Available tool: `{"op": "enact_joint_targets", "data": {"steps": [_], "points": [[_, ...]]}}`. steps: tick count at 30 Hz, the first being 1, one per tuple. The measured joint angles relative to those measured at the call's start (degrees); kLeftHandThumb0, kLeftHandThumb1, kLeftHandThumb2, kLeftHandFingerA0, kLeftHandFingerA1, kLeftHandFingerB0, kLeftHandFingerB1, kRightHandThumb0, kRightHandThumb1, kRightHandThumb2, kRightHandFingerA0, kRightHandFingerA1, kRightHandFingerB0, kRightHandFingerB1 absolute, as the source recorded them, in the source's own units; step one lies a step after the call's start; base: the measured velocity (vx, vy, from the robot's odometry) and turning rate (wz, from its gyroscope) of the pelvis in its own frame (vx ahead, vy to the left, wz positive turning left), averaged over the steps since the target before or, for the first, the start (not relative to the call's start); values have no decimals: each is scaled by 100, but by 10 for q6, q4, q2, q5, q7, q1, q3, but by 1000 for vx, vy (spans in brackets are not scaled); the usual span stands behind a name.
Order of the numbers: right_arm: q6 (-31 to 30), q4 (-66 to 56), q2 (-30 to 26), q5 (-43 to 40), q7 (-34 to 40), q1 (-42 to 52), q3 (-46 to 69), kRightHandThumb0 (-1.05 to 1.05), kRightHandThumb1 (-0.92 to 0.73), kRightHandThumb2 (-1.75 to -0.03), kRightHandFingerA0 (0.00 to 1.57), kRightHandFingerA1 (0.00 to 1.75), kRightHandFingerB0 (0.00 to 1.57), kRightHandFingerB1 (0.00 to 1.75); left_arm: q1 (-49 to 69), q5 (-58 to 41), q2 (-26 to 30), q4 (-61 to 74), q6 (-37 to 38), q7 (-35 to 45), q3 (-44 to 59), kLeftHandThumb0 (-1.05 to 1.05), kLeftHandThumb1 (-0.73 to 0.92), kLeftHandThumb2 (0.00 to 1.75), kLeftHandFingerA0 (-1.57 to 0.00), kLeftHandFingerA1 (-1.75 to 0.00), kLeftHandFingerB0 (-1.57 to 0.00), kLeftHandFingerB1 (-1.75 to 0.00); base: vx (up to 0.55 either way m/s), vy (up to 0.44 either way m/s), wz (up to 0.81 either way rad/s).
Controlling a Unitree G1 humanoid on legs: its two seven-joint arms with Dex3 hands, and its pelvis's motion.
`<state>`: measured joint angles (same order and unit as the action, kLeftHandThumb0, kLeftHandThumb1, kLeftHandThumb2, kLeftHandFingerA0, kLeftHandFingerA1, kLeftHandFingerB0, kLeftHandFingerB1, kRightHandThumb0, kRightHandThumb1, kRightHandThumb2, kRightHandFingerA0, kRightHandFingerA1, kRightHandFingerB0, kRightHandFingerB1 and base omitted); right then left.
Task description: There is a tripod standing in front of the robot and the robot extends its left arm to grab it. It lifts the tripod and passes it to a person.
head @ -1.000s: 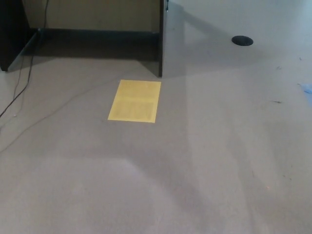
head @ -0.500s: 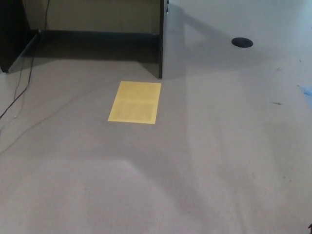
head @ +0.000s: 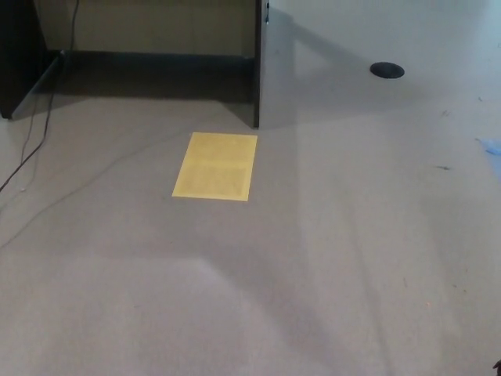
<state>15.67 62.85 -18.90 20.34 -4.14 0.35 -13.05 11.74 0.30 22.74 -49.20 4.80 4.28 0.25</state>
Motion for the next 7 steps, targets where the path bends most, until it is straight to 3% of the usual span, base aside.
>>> {"op": "enact_joint_targets", "data": {"steps": [1, 2, 6, 7], "points": [[1, 1, -1, 0, 0, 0, 0, -48, -57, -84, 52, 52, 33, 45, -1, 4, 1, -6, 10, -2, 0, -58, 40, 70, -19, -42, -6, -32, 0, 0, 0], [1, 4, -3, 0, 0, 0, 0, -39, -69, -60, 60, 38, 40, 33, -3, 8, 2, -11, 20, -4, -1, -32, 31, 88, 0, -47, 0, -48, 0, 0, 0], [4, 9, -6, -1, 1, -3, 1, -39, -69, -61, 61, 39, 40, 33, -11, 17, 3, -24, 45, -8, 0, -31, 32, 88, -1, -48, 0, -48, 0, 0, 0], [5, 9, -7, -1, 1, -3, 1, -47, -58, -83, 53, 52, 33, 45, -13, 18, 3, -27, 50, -8, 0, -31, 31, 88, -1, -48, 0, -48, 0, 0, 0]]}}
